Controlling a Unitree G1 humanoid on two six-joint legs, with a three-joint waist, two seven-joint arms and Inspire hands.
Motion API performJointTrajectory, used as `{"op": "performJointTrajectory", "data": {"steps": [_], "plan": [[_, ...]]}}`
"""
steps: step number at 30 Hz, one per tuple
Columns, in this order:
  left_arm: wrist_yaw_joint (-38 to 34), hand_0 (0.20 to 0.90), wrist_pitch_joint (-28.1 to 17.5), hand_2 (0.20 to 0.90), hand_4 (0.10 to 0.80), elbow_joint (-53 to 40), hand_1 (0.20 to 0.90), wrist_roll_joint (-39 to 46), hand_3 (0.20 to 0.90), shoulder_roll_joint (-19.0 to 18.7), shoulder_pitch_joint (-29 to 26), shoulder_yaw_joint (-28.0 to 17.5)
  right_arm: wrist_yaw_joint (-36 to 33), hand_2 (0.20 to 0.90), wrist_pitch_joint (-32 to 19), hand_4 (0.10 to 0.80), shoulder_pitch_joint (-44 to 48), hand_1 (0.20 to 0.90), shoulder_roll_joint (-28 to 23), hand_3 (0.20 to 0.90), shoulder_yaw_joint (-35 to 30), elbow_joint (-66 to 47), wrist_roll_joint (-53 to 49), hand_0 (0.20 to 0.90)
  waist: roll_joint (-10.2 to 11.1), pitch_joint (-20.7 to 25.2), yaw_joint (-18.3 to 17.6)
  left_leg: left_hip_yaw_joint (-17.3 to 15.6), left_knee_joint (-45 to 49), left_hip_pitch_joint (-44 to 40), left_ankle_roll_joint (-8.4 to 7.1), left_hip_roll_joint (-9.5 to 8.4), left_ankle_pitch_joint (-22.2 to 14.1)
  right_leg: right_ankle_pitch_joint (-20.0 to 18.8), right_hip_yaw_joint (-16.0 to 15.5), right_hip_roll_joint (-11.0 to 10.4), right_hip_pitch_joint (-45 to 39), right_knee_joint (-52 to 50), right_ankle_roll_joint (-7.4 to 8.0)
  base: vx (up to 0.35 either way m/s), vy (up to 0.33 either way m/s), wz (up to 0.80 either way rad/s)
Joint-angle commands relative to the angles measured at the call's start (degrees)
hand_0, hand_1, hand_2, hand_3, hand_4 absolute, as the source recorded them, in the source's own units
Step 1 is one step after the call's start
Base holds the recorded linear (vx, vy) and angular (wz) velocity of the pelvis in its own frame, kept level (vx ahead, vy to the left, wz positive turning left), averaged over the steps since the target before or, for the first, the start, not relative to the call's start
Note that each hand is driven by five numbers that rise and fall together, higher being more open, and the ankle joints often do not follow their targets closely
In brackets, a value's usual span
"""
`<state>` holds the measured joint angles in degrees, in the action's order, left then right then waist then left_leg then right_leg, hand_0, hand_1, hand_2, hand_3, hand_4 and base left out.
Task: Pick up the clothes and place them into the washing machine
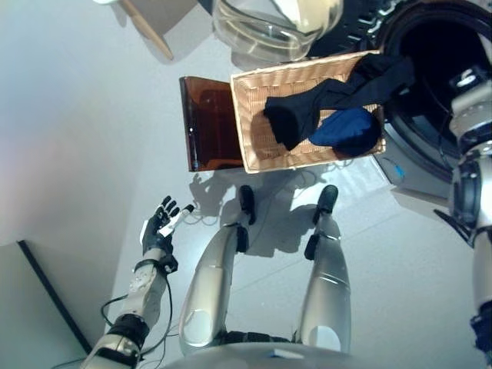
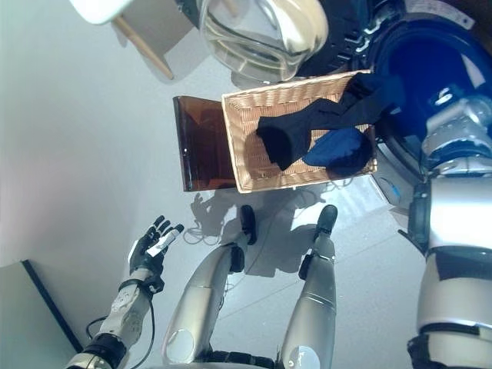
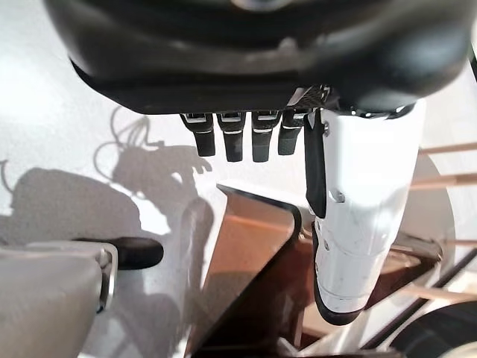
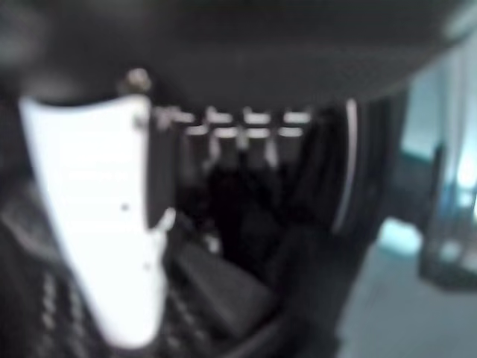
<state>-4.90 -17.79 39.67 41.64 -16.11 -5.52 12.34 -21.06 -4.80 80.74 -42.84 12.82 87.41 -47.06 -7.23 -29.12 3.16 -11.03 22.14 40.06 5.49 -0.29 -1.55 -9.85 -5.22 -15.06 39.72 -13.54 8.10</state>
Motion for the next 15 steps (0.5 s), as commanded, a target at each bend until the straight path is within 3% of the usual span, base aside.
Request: {"op": "performJointTrajectory", "data": {"steps": [1,2,3,7,8,9,15], "plan": [[-0.18,0.9,-3.57,0.9,0.8,-0.38,0.9,0.83,0.9,-2.55,5.09,-1.63,0.93,0.9,-6.23,0.8,-1.55,0.9,-3.22,0.9,6.97,-10.05,9.36,0.9,0.44,5.45,2.81,1.06,-12.87,-2.28,-6.43,0.17,7.76,9.07,-1.82,2.71,1.72,-11.22,-2.22,-0.002,-0.003,-0.04],[-0.24,0.9,-3.73,0.9,0.8,-0.19,0.9,0.9,0.9,-2.38,5.07,-1.73,0.62,0.9,-6.36,0.8,-2.6,0.9,-2.41,0.9,6.91,-11.34,10.16,0.9,0.73,5.67,2.5,1.59,-12.85,-3.0,-6.97,-0.08,6.26,10.67,-1.26,2.68,1.17,-11.61,-1.68,-0.092,0.02,-0.09],[-0.34,0.9,-3.95,0.9,0.8,-0.14,0.9,1.01,0.9,-1.96,4.96,-2.12,0.41,0.9,-6.84,0.8,-4.21,0.9,-1.11,0.9,6.61,-13.17,11.71,0.9,0.61,5.26,2.34,0.99,-13.02,-2.43,-6.48,0.27,7.86,8.96,-1.72,2.91,1.64,-11.04,-2.34,0.1,0.006,-0.04],[-0.6,0.9,-4.14,0.9,0.8,0.56,0.9,1.05,0.9,-1.27,5.02,-2.47,0.26,0.9,-7.42,0.8,-6.85,0.9,1.29,0.9,5.39,-15.79,12.8,0.9,0.89,5.41,1.9,1.35,-13.04,-3.09,-6.99,0.18,6.46,10.29,-1.09,2.96,1.09,-11.2,-1.82,0.004,0.013,-0.06],[-0.8,0.9,-4.29,0.9,0.8,1.12,0.9,1.15,0.9,-0.95,4.71,-2.88,-0.25,0.9,-7.68,0.8,-8.44,0.9,2.72,0.9,4.56,-17.37,13.69,0.9,0.84,4.97,1.75,0.76,-13.16,-2.59,-6.44,0.5,7.91,8.74,-1.51,3.15,1.49,-10.77,-2.42,0.004,0.011,-0.05],[-0.8,0.9,-4.28,0.9,0.8,1.17,0.9,1.15,0.9,-0.96,4.74,-2.84,-0.3,0.9,-7.64,0.8,-8.54,0.9,2.74,0.9,4.54,-17.42,13.73,0.9,1.01,5.3,1.68,1.28,-13.18,-3.24,-6.96,0.25,6.5,10.25,-1.01,3.09,1.01,-11.12,-1.86,0.005,0.008,-0.04],[-2.04,0.9,-4.78,0.9,0.8,1.78,0.9,0.78,0.9,0.37,3.82,-4.15,-3.35,0.9,-7.19,0.8,-15.72,0.9,7.07,0.9,3.85,-27.56,23.23,0.9,1.24,4.84,0.83,0.43,-13.47,-2.83,-6.39,0.62,8.01,8.26,-1.47,3.42,1.24,-10.23,-2.43,-0.027,0.012,-0.05]]}}
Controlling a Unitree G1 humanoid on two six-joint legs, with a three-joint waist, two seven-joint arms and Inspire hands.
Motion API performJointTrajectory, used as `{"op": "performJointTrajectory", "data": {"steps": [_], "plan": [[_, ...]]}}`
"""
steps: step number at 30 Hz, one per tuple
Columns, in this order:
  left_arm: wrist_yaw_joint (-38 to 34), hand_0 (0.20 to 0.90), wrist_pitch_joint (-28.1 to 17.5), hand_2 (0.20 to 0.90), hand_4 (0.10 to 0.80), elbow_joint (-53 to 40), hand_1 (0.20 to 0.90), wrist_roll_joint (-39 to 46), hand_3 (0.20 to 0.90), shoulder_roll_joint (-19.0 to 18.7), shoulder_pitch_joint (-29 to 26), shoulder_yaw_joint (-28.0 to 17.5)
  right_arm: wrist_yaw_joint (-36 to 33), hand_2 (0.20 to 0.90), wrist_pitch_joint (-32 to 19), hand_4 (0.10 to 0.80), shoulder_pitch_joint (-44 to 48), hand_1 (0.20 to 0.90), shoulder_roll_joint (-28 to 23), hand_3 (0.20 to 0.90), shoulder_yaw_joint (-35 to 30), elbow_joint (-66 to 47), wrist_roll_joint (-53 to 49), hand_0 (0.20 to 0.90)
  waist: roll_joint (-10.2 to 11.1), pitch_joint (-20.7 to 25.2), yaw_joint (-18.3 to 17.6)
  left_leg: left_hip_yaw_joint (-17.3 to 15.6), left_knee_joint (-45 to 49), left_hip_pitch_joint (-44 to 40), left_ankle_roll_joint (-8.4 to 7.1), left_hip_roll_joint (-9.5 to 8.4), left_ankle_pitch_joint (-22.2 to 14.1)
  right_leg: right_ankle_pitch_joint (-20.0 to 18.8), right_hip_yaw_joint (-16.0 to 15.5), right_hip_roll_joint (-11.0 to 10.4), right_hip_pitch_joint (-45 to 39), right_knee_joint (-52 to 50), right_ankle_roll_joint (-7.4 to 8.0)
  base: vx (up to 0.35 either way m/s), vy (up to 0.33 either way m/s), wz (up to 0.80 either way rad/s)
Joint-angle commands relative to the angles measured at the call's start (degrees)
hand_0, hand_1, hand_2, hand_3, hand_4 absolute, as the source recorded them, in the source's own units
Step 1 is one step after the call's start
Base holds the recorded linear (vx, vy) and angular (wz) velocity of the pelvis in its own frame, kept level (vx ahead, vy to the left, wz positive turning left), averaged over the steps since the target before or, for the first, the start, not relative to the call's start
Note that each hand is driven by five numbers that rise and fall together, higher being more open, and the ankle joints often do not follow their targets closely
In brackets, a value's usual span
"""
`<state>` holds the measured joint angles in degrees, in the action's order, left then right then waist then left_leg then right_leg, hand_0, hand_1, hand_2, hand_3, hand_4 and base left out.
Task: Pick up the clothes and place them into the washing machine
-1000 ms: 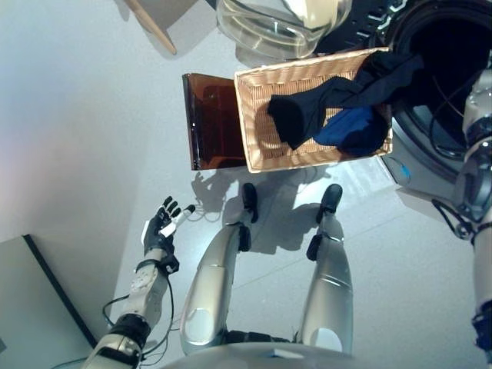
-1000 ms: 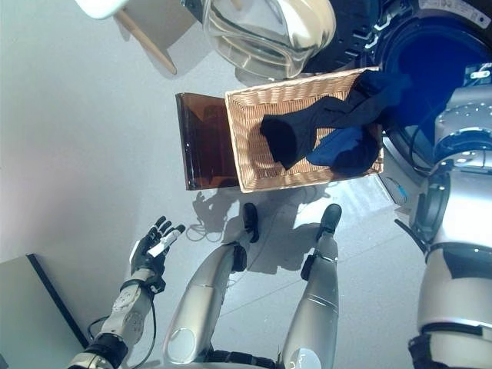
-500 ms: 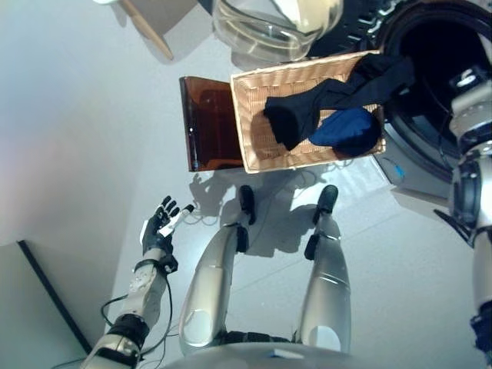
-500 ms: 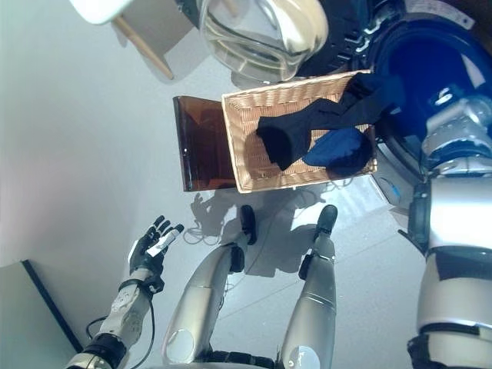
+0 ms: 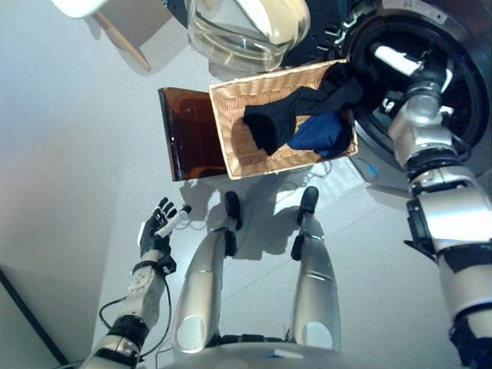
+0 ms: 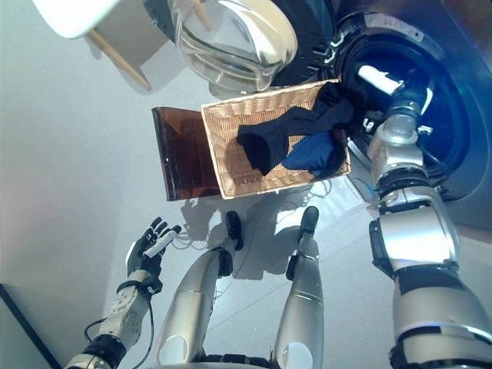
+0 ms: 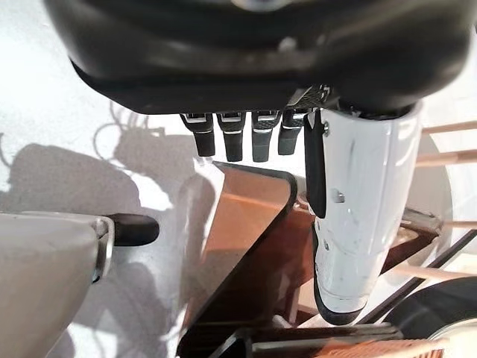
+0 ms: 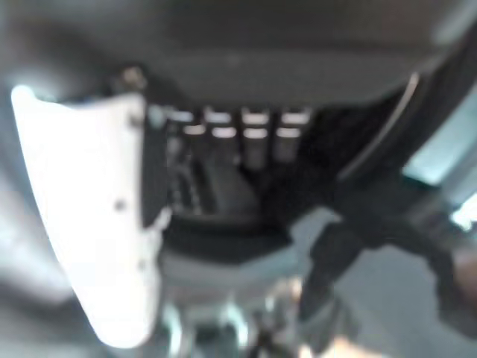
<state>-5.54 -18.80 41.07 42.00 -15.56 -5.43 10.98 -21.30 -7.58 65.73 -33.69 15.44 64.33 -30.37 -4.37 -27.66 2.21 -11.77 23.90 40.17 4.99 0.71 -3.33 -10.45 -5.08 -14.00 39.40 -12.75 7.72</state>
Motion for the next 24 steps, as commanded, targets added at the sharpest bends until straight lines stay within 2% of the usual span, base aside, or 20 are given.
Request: {"op": "performJointTrajectory", "data": {"steps": [1,2,3,6,7,8,9,10,13,14,15,17,19,20,21,22,24], "plan": [[-1.59,0.9,-3.82,0.9,0.8,0.25,0.9,0.5,0.9,0.21,3.54,-3.24,-4.07,0.9,-4.05,0.8,-2.91,0.9,-1.47,0.9,1.11,-7.3,9.62,0.9,-1.57,3.34,1.6,1.13,-15.31,-2.97,-5.87,-0.37,9.78,8.83,-1.68,2.4,1.48,-10.87,-2.02,0.0,0.0,0.0],[-1.78,0.9,-3.84,0.9,0.8,0.26,0.9,0.17,0.9,0.33,3.49,-3.6,-4.48,0.9,-3.5,0.8,-5.08,0.9,-1.17,0.9,0.51,-9.83,11.87,0.9,-1.48,3.39,1.5,1.16,-15.29,-2.99,-5.84,-0.37,9.77,8.79,-1.78,2.39,1.49,-10.87,-2.0,0.102,-0.007,0.02],[-1.92,0.9,-3.92,0.9,0.8,0.18,0.9,-0.06,0.9,0.51,3.54,-4.06,-4.79,0.9,-2.94,0.8,-7.47,0.9,-0.91,0.9,0.05,-12.21,14.46,0.9,-1.29,3.62,1.21,1.66,-15.2,-3.76,-6.31,-0.61,8.28,10.37,-1.36,2.23,0.96,-11.39,-1.39,0.1,-0.011,0.04],[-1.83,0.9,-4.01,0.9,0.8,-0.23,0.9,-0.6,0.9,0.83,3.85,-5.22,-4.18,0.9,-1.31,0.8,-14.04,0.9,-0.87,0.9,-0.46,-18.41,21.63,0.9,-1.21,3.68,0.95,1.82,-15.36,-4.02,-6.3,-0.6,8.26,10.25,-1.53,2.09,0.68,-11.03,-1.23,0.009,-0.004,0.02],[-1.59,0.9,-4.01,0.9,0.8,-0.31,0.9,-0.97,0.9,0.81,3.8,-5.49,-4.33,0.9,-1.06,0.8,-15.4,0.9,-1.14,0.9,-0.78,-19.42,23.33,0.9,-1.34,3.41,1.03,1.42,-15.38,-3.33,-5.79,-0.38,9.68,8.72,-2.02,2.16,1.11,-10.56,-1.78,0.015,-0.005,0.03],[-1.47,0.9,-4.13,0.9,0.8,-0.33,0.9,-1.14,0.9,0.88,4.03,-5.62,-4.18,0.9,-0.63,0.8,-16.9,0.9,-1.05,0.9,-0.76,-20.7,25.33,0.9,-1.18,3.78,0.97,1.93,-15.47,-4.02,-6.28,-0.69,8.25,10.29,-1.59,2.04,0.59,-10.94,-1.19,-0.076,-0.001,0.02],[-1.1,0.9,-4.17,0.9,0.8,-0.4,0.9,-1.76,0.9,0.96,4.16,-6.03,-3.09,0.9,-0.24,0.8,-19.9,0.9,-1.31,0.9,-0.32,-23.61,29.39,0.9,-1.29,3.55,1.02,1.6,-15.48,-3.39,-5.74,-0.46,9.64,8.73,-2.06,2.1,0.93,-10.33,-1.73,0.106,-0.01,0.06],[-1.11,0.9,-4.15,0.9,0.8,-0.36,0.9,-1.77,0.9,0.96,4.23,-5.97,-3.08,0.9,-0.19,0.8,-20.04,0.9,-1.3,0.9,-0.34,-23.65,29.41,0.9,-1.14,3.85,0.94,2.06,-15.45,-4.06,-6.23,-0.72,8.19,10.29,-1.62,1.98,0.45,-10.8,-1.16,0.0,0.0,0.0],[-0.71,0.9,-4.2,0.9,0.8,-0.19,0.9,-2.62,0.9,1.0,4.24,-6.46,-2.02,0.9,0.43,0.8,-23.86,0.9,-1.47,0.9,0.08,-27.16,34.62,0.9,-1.09,3.76,0.88,2.13,-15.21,-4.01,-6.15,-0.7,8.05,10.46,-1.57,1.79,0.5,-11.15,-1.04,0.008,-0.001,0.0],[-0.5,0.9,-4.25,0.9,0.8,-0.24,0.9,-3.24,0.9,1.05,4.25,-6.92,-1.47,0.9,0.62,0.8,-25.59,0.9,-2.37,0.9,0.5,-30.06,39.06,0.9,-1.25,3.51,1.03,1.72,-15.3,-3.32,-5.63,-0.43,9.52,8.84,-2.02,1.83,0.96,-10.58,-1.54,0.0,0.0,0.0],[-0.35,0.9,-4.31,0.9,0.8,-0.2,0.9,-3.74,0.9,1.12,4.23,-7.01,-1.03,0.9,0.68,0.8,-26.59,0.9,-2.65,0.9,0.83,-30.78,40.78,0.9,-1.12,3.77,0.89,2.2,-15.22,-3.91,-6.11,-0.67,8.07,10.42,-1.53,1.71,0.6,-11.11,-0.94,0.0,0.0,0.0],[-0.2,0.9,-4.42,0.9,0.8,-0.32,0.9,-3.94,0.9,1.1,4.28,-7.05,-0.94,0.9,0.9,0.8,-27.27,0.9,-3.05,0.9,1.34,-31.35,43.15,0.9,-1.13,3.77,0.89,2.2,-15.16,-3.91,-6.13,-0.74,7.97,10.62,-1.53,1.62,0.6,-11.24,-0.88,0.051,-0.004,0.02],[0.11,0.9,-4.53,0.9,0.8,-0.46,0.9,-4.81,0.9,1.03,4.53,-7.08,-0.74,0.9,0.9,0.8,-27.93,0.9,-4.3,0.9,2.32,-32.04,47.35,0.9,-1.33,3.81,1.03,2.38,-15.18,-3.84,-6.11,-0.73,8.02,10.51,-1.53,1.6,0.79,-11.21,-0.8,-0.042,0.003,-0.01],[0.27,0.9,-4.65,0.9,0.8,-0.39,0.9,-5.28,0.9,0.86,4.56,-7.13,-0.57,0.9,0.86,0.8,-27.96,0.9,-5.24,0.9,3.36,-32.36,50.13,0.9,-1.48,3.5,1.2,1.91,-15.23,-3.19,-5.65,-0.46,9.48,9.0,-1.99,1.64,1.31,-10.82,-1.34,0.0,0.0,0.0],[0.49,0.9,-4.79,0.9,0.8,-0.15,0.9,-5.8,0.9,0.76,4.58,-7.03,-0.68,0.9,0.9,0.8,-27.88,0.9,-6.15,0.9,4.18,-32.17,52.47,0.9,-1.38,3.77,1.18,2.46,-15.33,-3.92,-6.18,-0.75,8.04,10.61,-1.57,1.48,0.79,-11.24,-0.74,-0.083,0.001,-0.02],[0.7,0.9,-4.79,0.9,0.8,0.04,0.9,-6.05,0.9,0.7,4.46,-7.06,-0.66,0.9,1.24,0.8,-27.25,0.9,-7.47,0.9,5.68,-32.99,56.37,0.9,-1.51,3.48,1.34,2.03,-15.44,-3.28,-5.71,-0.55,9.54,9.02,-1.99,1.65,1.22,-10.66,-1.28,0.0,0.0,0.0],[0.98,0.9,-5.14,0.9,0.8,0.43,0.9,-7.03,0.9,0.56,4.32,-6.62,-1.75,0.9,1.71,0.8,-26.04,0.9,-10.79,0.9,9.21,-33.44,65.06,0.9,-1.49,3.4,1.49,2.07,-15.41,-3.21,-5.76,-0.61,9.5,9.05,-1.98,1.62,1.14,-10.58,-1.21,-0.043,-0.002,-0.01]]}}
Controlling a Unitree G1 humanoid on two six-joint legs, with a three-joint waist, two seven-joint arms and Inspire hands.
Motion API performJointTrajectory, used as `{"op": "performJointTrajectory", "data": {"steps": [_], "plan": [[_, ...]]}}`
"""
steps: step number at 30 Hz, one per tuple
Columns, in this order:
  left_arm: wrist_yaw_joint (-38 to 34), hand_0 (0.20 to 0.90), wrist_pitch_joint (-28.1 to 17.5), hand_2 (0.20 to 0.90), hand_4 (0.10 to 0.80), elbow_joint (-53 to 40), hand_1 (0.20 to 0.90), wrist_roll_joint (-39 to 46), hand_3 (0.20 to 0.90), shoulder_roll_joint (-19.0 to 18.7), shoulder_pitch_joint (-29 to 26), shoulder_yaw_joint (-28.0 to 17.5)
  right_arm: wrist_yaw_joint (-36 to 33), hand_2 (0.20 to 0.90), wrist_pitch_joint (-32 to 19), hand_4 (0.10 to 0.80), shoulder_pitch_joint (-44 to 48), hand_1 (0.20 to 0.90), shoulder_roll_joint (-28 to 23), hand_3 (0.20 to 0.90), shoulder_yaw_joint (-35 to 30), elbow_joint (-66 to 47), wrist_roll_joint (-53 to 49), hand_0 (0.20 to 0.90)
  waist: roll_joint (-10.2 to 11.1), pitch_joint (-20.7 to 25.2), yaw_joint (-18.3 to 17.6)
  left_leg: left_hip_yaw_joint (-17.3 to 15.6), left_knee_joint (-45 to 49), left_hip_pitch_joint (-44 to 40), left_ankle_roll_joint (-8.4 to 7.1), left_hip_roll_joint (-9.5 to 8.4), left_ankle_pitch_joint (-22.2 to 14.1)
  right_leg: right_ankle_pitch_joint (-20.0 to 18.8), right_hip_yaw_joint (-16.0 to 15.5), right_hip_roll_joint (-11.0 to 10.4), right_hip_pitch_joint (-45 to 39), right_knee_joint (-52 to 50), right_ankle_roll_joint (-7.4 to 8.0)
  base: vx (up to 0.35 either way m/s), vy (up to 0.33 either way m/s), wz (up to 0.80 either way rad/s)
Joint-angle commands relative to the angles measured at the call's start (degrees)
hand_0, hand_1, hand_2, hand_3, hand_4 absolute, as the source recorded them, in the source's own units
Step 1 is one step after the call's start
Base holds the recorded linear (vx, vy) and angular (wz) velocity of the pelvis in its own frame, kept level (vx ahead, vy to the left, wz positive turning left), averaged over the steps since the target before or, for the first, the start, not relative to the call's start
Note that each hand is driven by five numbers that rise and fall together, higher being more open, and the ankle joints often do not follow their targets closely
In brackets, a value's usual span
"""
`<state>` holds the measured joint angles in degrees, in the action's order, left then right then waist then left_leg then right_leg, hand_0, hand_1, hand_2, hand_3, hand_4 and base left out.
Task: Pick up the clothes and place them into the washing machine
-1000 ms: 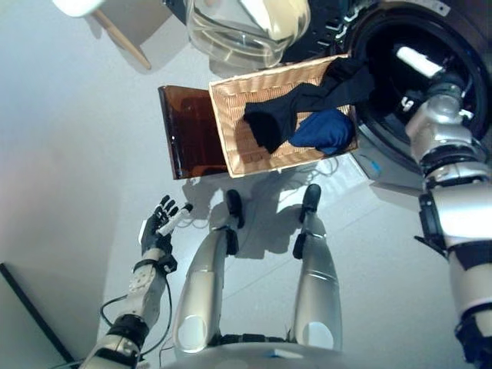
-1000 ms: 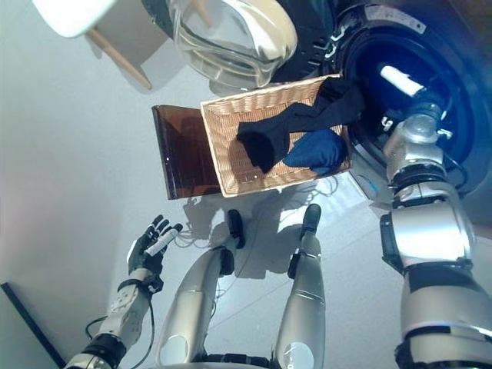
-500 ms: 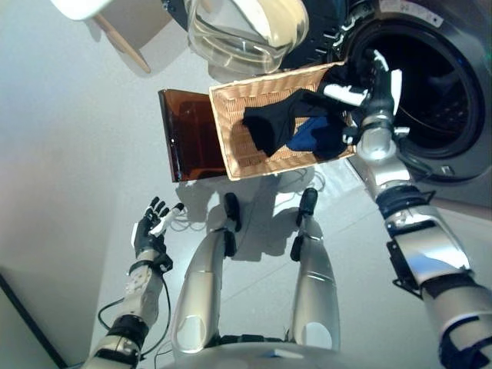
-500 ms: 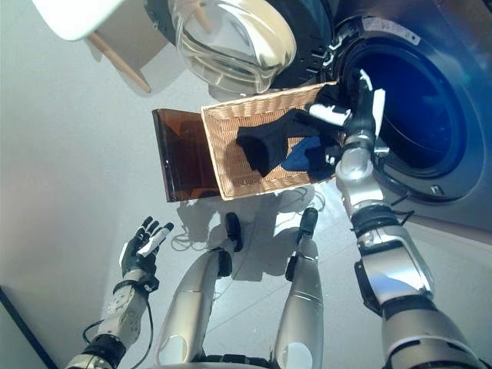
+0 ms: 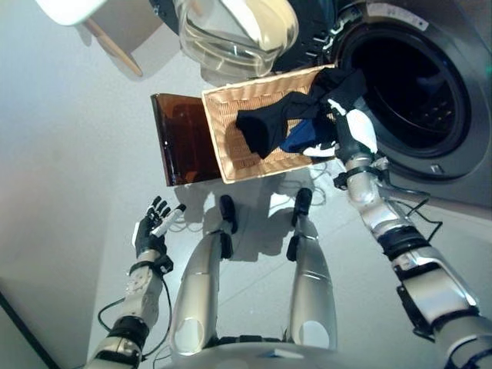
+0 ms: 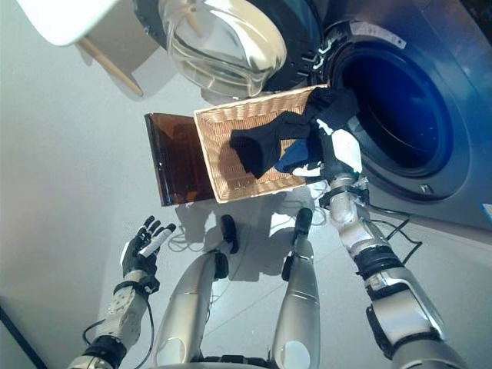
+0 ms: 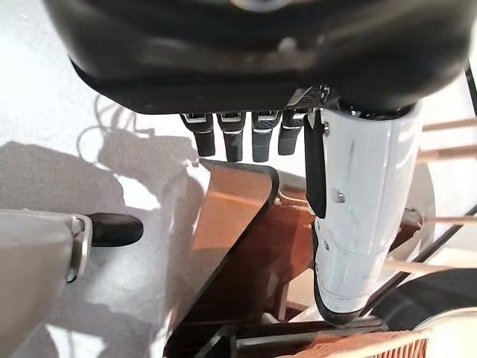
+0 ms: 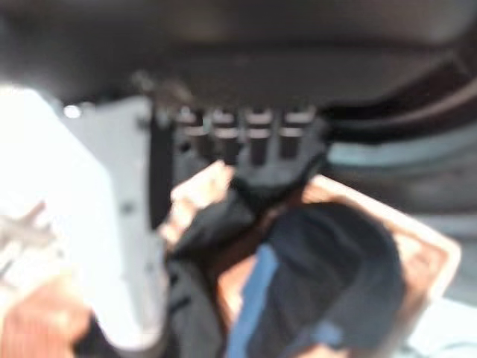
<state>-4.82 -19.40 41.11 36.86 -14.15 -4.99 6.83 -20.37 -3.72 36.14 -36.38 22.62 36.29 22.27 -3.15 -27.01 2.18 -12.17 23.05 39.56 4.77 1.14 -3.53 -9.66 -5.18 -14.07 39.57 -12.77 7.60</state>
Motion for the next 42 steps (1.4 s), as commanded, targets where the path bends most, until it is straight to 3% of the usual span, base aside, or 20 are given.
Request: {"op": "performJointTrajectory", "data": {"steps": [1,4,8,14,32,33,34,37,38,39,40,42], "plan": [[0.54,0.9,-4.78,0.9,0.8,0.66,0.9,-2.83,0.9,-1.24,3.78,-1.9,-2.52,0.9,-1.72,0.8,5.76,0.9,-11.39,0.9,6.5,-5.55,20.38,0.9,-2.7,2.74,1.69,2.6,-14.46,-2.51,-5.61,-1.04,9.69,8.42,-1.82,1.67,1.19,-10.82,-1.08,0.0,0.0,0.0],[0.58,0.9,-5.05,0.9,0.8,0.76,0.9,-3.15,0.9,-1.24,3.73,-1.58,-3.07,0.9,-1.43,0.8,7.45,0.9,-13.17,0.9,9.13,-5.19,24.39,0.9,-2.74,2.67,1.64,2.72,-14.35,-2.41,-5.62,-1.08,9.64,8.45,-1.83,1.67,1.26,-10.91,-1.06,-0.003,-0.004,0.01],[0.88,0.9,-4.87,0.9,0.8,0.11,0.9,-3.34,0.9,-1.8,3.9,-0.17,-1.86,0.9,0.57,0.8,15.38,0.9,-15.88,0.9,20.07,-2.94,36.0,0.9,-2.79,2.68,2.25,3.05,-14.16,-2.12,-5.77,-1.09,9.69,8.54,-1.91,1.6,1.57,-11.15,-1.09,-0.013,-0.015,0.05],[0.76,0.9,-4.68,0.9,0.8,0.57,0.9,-2.67,0.9,-2.16,3.28,0.84,-1.54,0.9,3.08,0.8,23.92,0.9,-15.53,0.9,27.65,1.07,41.7,0.9,-2.94,2.55,2.81,3.03,-13.51,-1.67,-5.75,-1.04,9.73,8.67,-1.93,1.51,2.21,-11.91,-1.24,-0.01,-0.005,0.02],[0.84,0.9,-5.17,0.9,0.8,-3.64,0.9,-1.09,0.9,-3.76,4.16,1.95,-2.56,0.9,8.44,0.8,38.84,0.9,-10.12,0.9,33.03,17.02,39.7,0.9,-4.66,1.2,5.54,3.37,-13.78,0.32,-6.14,-1.45,11.09,8.09,-1.9,1.51,3.99,-12.25,-1.48,-0.008,0.003,0.03],[0.86,0.9,-5.15,0.9,0.8,-4.06,0.9,-0.98,0.9,-3.74,4.21,2.12,-2.47,0.9,8.52,0.8,38.94,0.9,-9.93,0.9,33.12,17.63,39.33,0.9,-4.59,1.3,5.51,3.89,-13.8,-0.26,-6.7,-1.75,9.74,9.67,-1.4,1.41,3.55,-12.69,-0.89,-0.017,0.007,0.04],[0.85,0.9,-5.15,0.9,0.8,-4.13,0.9,-0.98,0.9,-3.75,4.21,2.08,-2.53,0.9,8.53,0.8,39.0,0.9,-9.89,0.9,33.12,17.69,39.32,0.9,-4.77,0.97,5.58,3.37,-13.78,0.37,-6.18,-1.49,11.16,8.17,-1.94,1.47,4.01,-12.36,-1.48,0.082,-0.001,0.05],[0.94,0.9,-5.13,0.9,0.8,-5.92,0.9,-0.54,0.9,-3.86,4.42,2.37,-2.28,0.9,8.72,0.8,39.23,0.9,-9.22,0.9,32.82,17.99,38.29,0.9,-4.8,0.77,5.57,3.99,-13.78,0.24,-6.83,-1.8,10.0,9.72,-1.37,1.53,4.11,-12.95,-1.0,-0.008,0.006,0.02],[1.01,0.9,-5.03,0.9,0.8,-6.45,0.9,-0.51,0.9,-3.85,4.49,2.37,-2.09,0.9,8.58,0.8,39.06,0.9,-9.15,0.9,32.57,17.59,37.94,0.9,-5.04,0.18,5.69,3.47,-13.72,1.02,-6.33,-1.5,11.49,8.2,-1.99,1.52,4.68,-12.7,-1.58,0.0,0.0,0.0],[0.99,0.9,-4.99,0.9,0.8,-6.67,0.9,-0.42,0.9,-3.74,4.57,2.41,-1.91,0.9,8.49,0.8,38.9,0.9,-8.98,0.9,32.42,17.19,37.76,0.9,-4.92,0.31,5.6,3.99,-13.66,0.56,-6.9,-1.77,10.14,9.72,-1.46,1.43,4.37,-13.18,-1.01,-0.108,0.011,0.01],[0.97,0.9,-5.02,0.9,0.8,-7.17,0.9,-0.45,0.9,-3.72,4.59,2.48,-1.85,0.9,8.5,0.8,38.6,0.9,-8.68,0.9,31.99,16.93,37.43,0.9,-5.16,-0.26,5.66,3.47,-13.61,1.39,-6.4,-1.48,11.62,8.18,-2.02,1.48,4.93,-12.82,-1.62,0.086,-0.008,0.05],[0.71,0.9,-5.04,0.9,0.8,-7.72,0.9,-0.42,0.9,-3.46,4.61,2.49,-1.68,0.9,8.16,0.8,37.16,0.9,-7.86,0.9,30.53,15.7,36.35,0.9,-5.05,-0.49,5.33,4.01,-13.38,1.25,-6.9,-1.66,10.28,9.65,-1.4,1.4,4.91,-13.44,-1.07,0.0,0.0,0.0]]}}
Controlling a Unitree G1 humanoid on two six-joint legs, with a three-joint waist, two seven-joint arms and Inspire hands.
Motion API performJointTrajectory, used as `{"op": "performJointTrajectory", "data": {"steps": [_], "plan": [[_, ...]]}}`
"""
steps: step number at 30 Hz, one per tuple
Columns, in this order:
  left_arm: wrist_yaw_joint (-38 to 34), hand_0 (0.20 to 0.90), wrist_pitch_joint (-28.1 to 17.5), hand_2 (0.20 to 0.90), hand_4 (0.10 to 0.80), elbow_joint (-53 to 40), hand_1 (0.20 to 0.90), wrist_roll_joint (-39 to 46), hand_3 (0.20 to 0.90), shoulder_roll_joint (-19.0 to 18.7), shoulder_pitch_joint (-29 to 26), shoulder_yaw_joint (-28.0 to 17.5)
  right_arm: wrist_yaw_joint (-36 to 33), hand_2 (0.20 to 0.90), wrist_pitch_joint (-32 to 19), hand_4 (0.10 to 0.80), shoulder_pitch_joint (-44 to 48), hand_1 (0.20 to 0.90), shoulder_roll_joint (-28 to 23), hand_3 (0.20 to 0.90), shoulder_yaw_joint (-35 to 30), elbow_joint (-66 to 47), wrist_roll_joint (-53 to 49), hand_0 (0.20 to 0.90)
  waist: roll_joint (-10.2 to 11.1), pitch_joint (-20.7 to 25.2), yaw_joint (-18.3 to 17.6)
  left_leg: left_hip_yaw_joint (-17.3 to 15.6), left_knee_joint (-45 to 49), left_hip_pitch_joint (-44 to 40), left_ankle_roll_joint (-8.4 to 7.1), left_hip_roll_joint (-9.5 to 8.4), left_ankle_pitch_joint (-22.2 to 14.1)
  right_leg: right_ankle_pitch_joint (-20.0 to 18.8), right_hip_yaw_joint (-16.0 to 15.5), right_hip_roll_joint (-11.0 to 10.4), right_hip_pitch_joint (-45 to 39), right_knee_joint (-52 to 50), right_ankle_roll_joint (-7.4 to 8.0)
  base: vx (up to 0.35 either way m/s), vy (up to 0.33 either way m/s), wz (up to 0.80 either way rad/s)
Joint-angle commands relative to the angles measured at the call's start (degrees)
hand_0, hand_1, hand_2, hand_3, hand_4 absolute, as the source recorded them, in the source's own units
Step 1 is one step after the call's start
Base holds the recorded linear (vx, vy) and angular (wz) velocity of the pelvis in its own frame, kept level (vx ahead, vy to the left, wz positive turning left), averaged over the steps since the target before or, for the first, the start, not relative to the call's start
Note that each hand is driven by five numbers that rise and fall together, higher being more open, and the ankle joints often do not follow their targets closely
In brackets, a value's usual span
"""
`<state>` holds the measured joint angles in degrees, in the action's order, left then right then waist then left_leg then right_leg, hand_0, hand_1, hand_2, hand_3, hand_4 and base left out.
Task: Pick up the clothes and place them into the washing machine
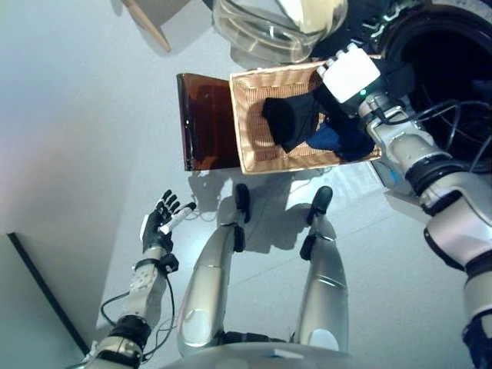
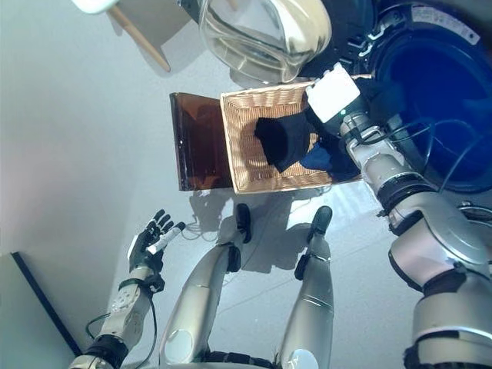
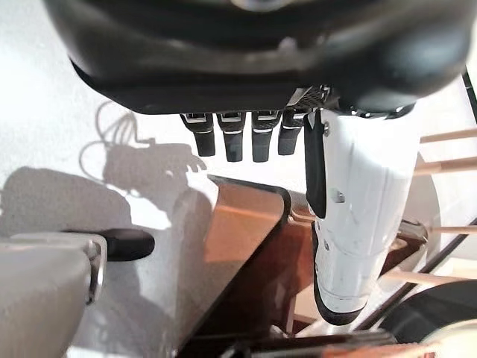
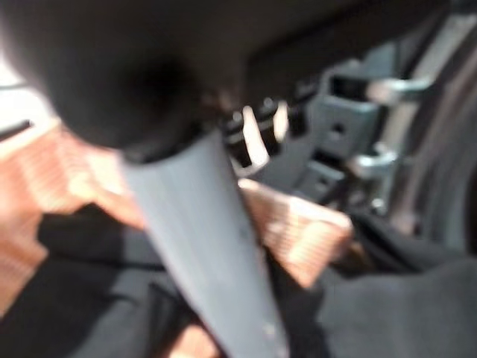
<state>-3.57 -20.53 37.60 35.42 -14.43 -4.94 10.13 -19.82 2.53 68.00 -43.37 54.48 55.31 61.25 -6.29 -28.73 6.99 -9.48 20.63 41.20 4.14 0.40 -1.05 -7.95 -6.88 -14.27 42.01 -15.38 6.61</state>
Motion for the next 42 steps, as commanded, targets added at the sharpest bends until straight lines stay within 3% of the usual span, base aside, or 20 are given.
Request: {"op": "performJointTrajectory", "data": {"steps": [1,3,4,7,8,9,10,14,15,17,19,20,21,22,25,42], "plan": [[-0.55,0.9,-3.92,0.9,0.8,-4.26,0.9,1.01,0.9,-3.28,4.57,-0.83,-2.21,0.9,1.93,0.8,5.21,0.9,-0.89,0.9,-1.5,-3.42,-2.58,0.9,-2.01,0.97,0.66,0.8,-10.92,0.28,-5.74,-0.67,9.21,6.45,-0.22,1.66,2.99,-10.53,-0.69,-0.095,0.014,-0.04],[-0.63,0.9,-3.84,0.9,0.8,-4.16,0.9,1.09,0.9,-2.97,4.5,-0.77,-2.15,0.9,1.63,0.8,3.98,0.9,-0.18,0.9,-2.19,-4.51,-3.11,0.9,-1.82,1.13,0.48,1.29,-10.77,-0.07,-6.26,-0.93,7.8,7.96,0.47,1.65,2.75,-10.98,-0.08,0.0,0.0,0.0],[-0.74,0.9,-3.81,0.9,0.8,-4.02,0.9,1.1,0.9,-2.87,4.43,-0.92,-1.98,0.9,1.43,0.8,3.19,0.9,0.36,0.9,-3.02,-5.29,-3.56,0.9,-1.96,0.78,0.52,0.77,-10.73,0.73,-5.7,-0.66,9.22,6.44,-0.05,1.75,3.47,-10.79,-0.67,0.0,0.0,0.0],[-0.97,0.9,-3.85,0.9,0.8,-3.79,0.9,1.24,0.9,-2.48,4.19,-1.3,-1.88,0.9,0.57,0.8,0.67,0.9,2.14,0.9,-5.28,-7.68,-5.21,0.9,-2.03,0.57,0.24,0.6,-10.47,1.06,-5.63,-0.52,9.15,6.37,0.04,1.9,3.83,-11.06,-0.77,0.001,0.01,-0.03],[-0.97,0.9,-3.83,0.9,0.8,-3.76,0.9,1.23,0.9,-2.49,4.24,-1.26,-1.85,0.9,0.56,0.8,0.59,0.9,2.13,0.9,-5.29,-7.69,-5.22,0.9,-1.81,0.88,0.13,1.11,-10.4,0.42,-6.16,-0.84,7.66,7.97,0.59,1.77,3.35,-11.51,-0.16,0.0,0.0,0.0],[-1.05,0.9,-3.86,0.9,0.8,-3.54,0.9,1.09,0.9,-2.47,4.14,-1.33,-1.86,0.9,0.33,0.8,0.3,0.9,2.52,0.9,-5.69,-8.15,-5.64,0.9,-1.96,0.53,0.2,0.61,-10.41,1.07,-5.63,-0.54,9.12,6.38,0.04,1.86,3.82,-11.1,-0.78,0.094,-0.009,0.02],[-1.24,0.9,-3.86,0.9,0.8,-3.03,0.9,0.99,0.9,-2.34,4.02,-1.28,-1.83,0.9,0.11,0.8,-0.27,0.9,3.23,0.9,-6.02,-8.71,-6.16,0.9,-1.78,0.7,0.01,1.08,-10.28,0.51,-6.12,-0.79,7.61,7.99,0.57,1.74,3.37,-11.59,-0.18,-0.095,0.009,-0.03],[-1.57,0.9,-4.07,0.9,0.8,-2.86,0.9,0.95,0.9,-2.28,3.86,-1.49,-2.26,0.9,-0.58,0.8,-1.86,0.9,5.56,0.9,-7.68,-10.08,-8.28,0.9,-1.88,0.16,-0.04,0.44,-10.15,1.18,-5.51,-0.51,8.91,6.49,0.1,1.84,4.03,-11.45,-0.81,-0.001,0.004,-0.01],[-1.58,0.9,-4.05,0.9,0.8,-2.82,0.9,0.95,0.9,-2.27,3.88,-1.46,-2.24,0.9,-0.59,0.8,-1.9,0.9,5.56,0.9,-7.67,-10.06,-8.29,0.9,-1.69,0.49,-0.14,0.95,-10.12,0.58,-6.04,-0.79,7.46,8.0,0.65,1.76,3.58,-11.81,-0.2,0.092,0.001,0.03],[-1.6,0.9,-4.16,0.9,0.8,-2.97,0.9,1.08,0.9,-2.28,3.81,-1.61,-2.14,0.9,-1.01,0.8,-2.43,0.9,6.44,0.9,-7.97,-10.75,-8.91,0.9,-1.78,0.05,-0.13,0.43,-10.21,1.28,-5.5,-0.52,8.91,6.47,0.14,1.84,4.11,-11.46,-0.81,0.0,0.0,0.0],[-1.72,0.9,-4.17,0.9,0.8,-3.39,0.9,1.21,0.9,-2.33,3.93,-1.73,-1.84,0.9,-1.21,0.8,-2.98,0.9,7.39,0.9,-8.13,-11.26,-9.19,0.9,-1.55,0.26,-0.27,0.99,-10.19,0.78,-6.03,-0.74,7.47,7.96,0.65,1.69,3.69,-11.76,-0.21,0.0,0.0,0.0],[-1.86,0.9,-4.29,0.9,0.8,-3.46,0.9,1.22,0.9,-2.44,3.91,-1.87,-1.66,0.9,-1.47,0.8,-3.23,0.9,8.25,0.9,-8.26,-11.1,-9.73,0.9,-1.67,-0.21,-0.17,0.53,-10.05,1.62,-5.48,-0.46,8.92,6.54,0.07,1.76,4.32,-11.5,-0.87,0.0,0.0,0.0],[-1.87,0.9,-4.27,0.9,0.8,-3.42,0.9,1.21,0.9,-2.43,3.93,-1.85,-1.65,0.9,-1.49,0.8,-3.26,0.9,8.26,0.9,-8.23,-11.06,-9.75,0.9,-1.48,0.13,-0.28,1.05,-10.01,1.03,-6.02,-0.74,7.47,8.04,0.61,1.69,3.88,-11.86,-0.26,-0.102,0.015,-0.01],[-1.91,0.9,-4.43,0.9,0.8,-3.74,0.9,1.41,0.9,-2.51,4.15,-2.08,-1.54,0.9,-1.75,0.8,-3.32,0.9,8.78,0.9,-8.04,-11.01,-10.16,0.9,-1.67,-0.22,-0.08,0.49,-10.1,1.78,-5.5,-0.45,8.95,6.59,0.08,1.74,4.47,-11.57,-0.89,0.091,-0.006,0.04],[-1.85,0.9,-4.61,0.9,0.8,-5.29,0.9,1.54,0.9,-2.91,4.78,-2.19,-1.48,0.9,-1.73,0.8,-3.25,0.9,9.42,0.9,-8.25,-10.48,-10.79,0.9,-1.68,-0.26,-0.08,0.99,-9.84,1.65,-6.0,-0.9,7.47,8.26,0.6,1.58,4.47,-12.4,-0.25,0.027,0.002,0.01],[-0.24,0.9,-5.15,0.9,0.8,-15.26,0.9,4.36,0.9,-5.47,9.18,-2.95,-2.41,0.9,0.47,0.8,3.75,0.9,7.52,0.9,-8.91,-1.35,-14.88,0.9,-3.37,-1.07,2.25,1.82,-7.18,8.81,-6.17,-0.82,7.82,8.68,0.19,1.14,11.06,-15.59,-0.48,-0.024,0.002,0.06]]}}
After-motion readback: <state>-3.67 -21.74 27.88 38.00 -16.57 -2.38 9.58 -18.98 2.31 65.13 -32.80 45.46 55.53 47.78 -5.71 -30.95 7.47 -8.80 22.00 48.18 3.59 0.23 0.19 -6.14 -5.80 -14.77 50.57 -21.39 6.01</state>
